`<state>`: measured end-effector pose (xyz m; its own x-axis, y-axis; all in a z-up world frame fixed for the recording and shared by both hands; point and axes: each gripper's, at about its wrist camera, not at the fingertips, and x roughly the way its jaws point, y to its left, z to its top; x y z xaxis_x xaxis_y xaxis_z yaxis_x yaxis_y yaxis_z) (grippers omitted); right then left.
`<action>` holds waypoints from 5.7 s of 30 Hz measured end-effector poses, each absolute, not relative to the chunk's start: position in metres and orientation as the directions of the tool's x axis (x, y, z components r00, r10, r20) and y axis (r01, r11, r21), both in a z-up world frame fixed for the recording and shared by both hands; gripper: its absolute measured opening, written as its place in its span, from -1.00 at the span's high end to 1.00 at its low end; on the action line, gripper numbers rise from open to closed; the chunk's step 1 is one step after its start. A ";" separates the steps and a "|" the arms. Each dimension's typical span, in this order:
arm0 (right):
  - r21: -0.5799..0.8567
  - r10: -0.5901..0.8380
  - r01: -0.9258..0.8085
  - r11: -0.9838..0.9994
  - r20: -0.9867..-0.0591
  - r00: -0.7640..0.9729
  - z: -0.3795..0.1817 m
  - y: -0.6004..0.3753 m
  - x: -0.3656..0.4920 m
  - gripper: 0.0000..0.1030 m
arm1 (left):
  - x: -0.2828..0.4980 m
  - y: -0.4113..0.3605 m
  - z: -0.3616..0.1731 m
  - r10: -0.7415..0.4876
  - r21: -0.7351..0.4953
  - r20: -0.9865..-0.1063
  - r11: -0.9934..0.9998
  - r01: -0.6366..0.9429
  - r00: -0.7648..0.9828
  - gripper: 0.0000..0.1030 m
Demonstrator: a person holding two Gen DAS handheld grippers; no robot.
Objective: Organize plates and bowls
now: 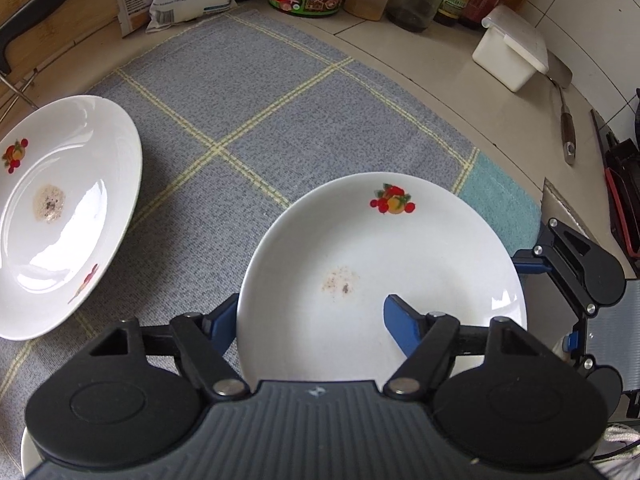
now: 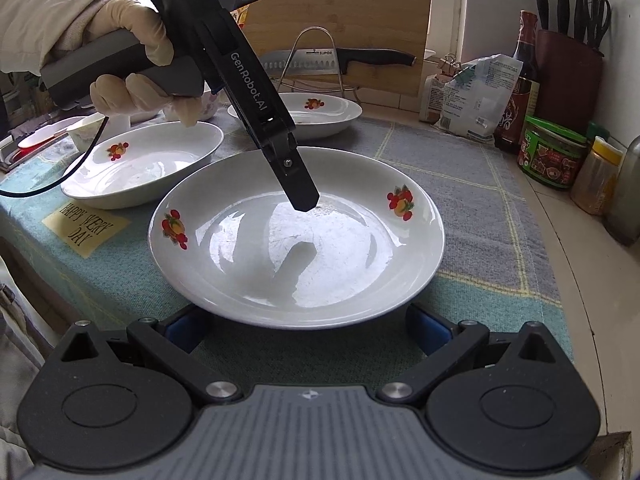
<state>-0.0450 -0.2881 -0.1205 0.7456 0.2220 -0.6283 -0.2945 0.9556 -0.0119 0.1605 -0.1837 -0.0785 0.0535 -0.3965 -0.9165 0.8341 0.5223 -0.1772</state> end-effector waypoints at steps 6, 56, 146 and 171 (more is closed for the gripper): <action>-0.011 0.224 -0.300 0.954 -0.640 0.735 -0.119 -0.288 -0.042 -1.00 | 0.162 -0.187 -0.082 -0.387 -0.177 -0.921 0.495 0.851 0.033 -0.37; -0.071 0.190 -0.326 0.943 -0.690 0.699 -0.086 -0.306 -0.011 -1.00 | 0.183 -0.224 -0.054 -0.432 -0.152 -0.898 0.474 0.867 0.079 -0.36; -0.028 -0.054 0.046 0.999 -0.630 0.775 -0.071 -0.350 -0.006 -1.00 | 0.092 -0.209 0.003 -0.578 -0.005 -0.645 0.657 0.754 0.499 -0.70; -0.021 0.104 -0.156 0.988 -0.656 0.747 -0.070 -0.305 -0.075 -1.00 | -0.059 -0.118 -0.025 -0.394 0.054 -0.625 0.840 0.540 0.674 -0.71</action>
